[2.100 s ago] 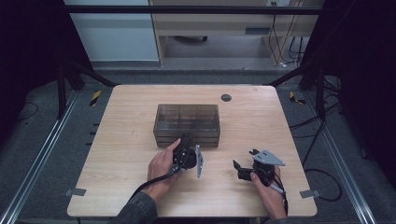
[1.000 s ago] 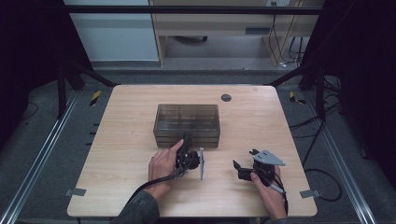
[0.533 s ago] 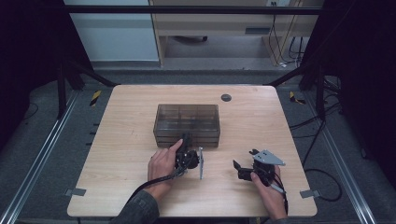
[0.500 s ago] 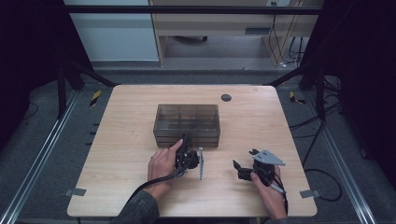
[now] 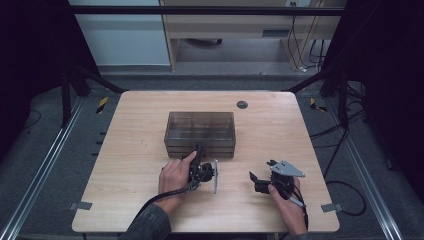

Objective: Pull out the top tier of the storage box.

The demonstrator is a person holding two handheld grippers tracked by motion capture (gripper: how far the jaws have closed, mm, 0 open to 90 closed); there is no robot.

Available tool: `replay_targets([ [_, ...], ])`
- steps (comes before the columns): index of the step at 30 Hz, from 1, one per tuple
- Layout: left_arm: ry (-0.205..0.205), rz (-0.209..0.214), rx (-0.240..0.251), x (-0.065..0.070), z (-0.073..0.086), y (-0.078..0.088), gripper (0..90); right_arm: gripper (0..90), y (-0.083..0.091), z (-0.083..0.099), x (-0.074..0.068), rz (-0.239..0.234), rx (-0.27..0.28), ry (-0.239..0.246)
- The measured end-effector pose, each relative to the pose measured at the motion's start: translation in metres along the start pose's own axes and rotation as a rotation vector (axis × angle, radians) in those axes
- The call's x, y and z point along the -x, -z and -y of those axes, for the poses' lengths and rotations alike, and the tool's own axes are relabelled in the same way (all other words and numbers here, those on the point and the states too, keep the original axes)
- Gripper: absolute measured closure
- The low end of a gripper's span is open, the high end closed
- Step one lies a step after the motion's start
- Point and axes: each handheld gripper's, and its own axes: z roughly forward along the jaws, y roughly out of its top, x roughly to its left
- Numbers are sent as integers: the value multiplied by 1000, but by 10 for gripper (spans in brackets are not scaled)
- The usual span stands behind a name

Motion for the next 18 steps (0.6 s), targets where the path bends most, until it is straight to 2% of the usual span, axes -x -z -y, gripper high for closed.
replay_targets([
  [7,-10,-9,-9,1,0,0,760,90,0,0,0,0,-3,0],
  [9,-27,-11,-6,2,-2,0,753,90,0,0,0,0,-4,-1],
  [11,4,-39,-6,7,-2,1,747,91,0,0,0,1,-4,1],
  [12,36,-108,-9,9,-1,2,745,92,0,0,0,1,-4,1],
  [13,65,-103,-8,11,-1,2,745,92,0,0,0,2,-4,1],
  [14,51,-123,-9,10,-2,3,752,92,0,0,0,2,-5,2],
  [15,37,-107,-3,8,-2,2,762,92,0,0,0,3,-6,3],
  [18,40,-119,-15,8,-2,1,774,94,0,0,-1,-1,-7,5],
])
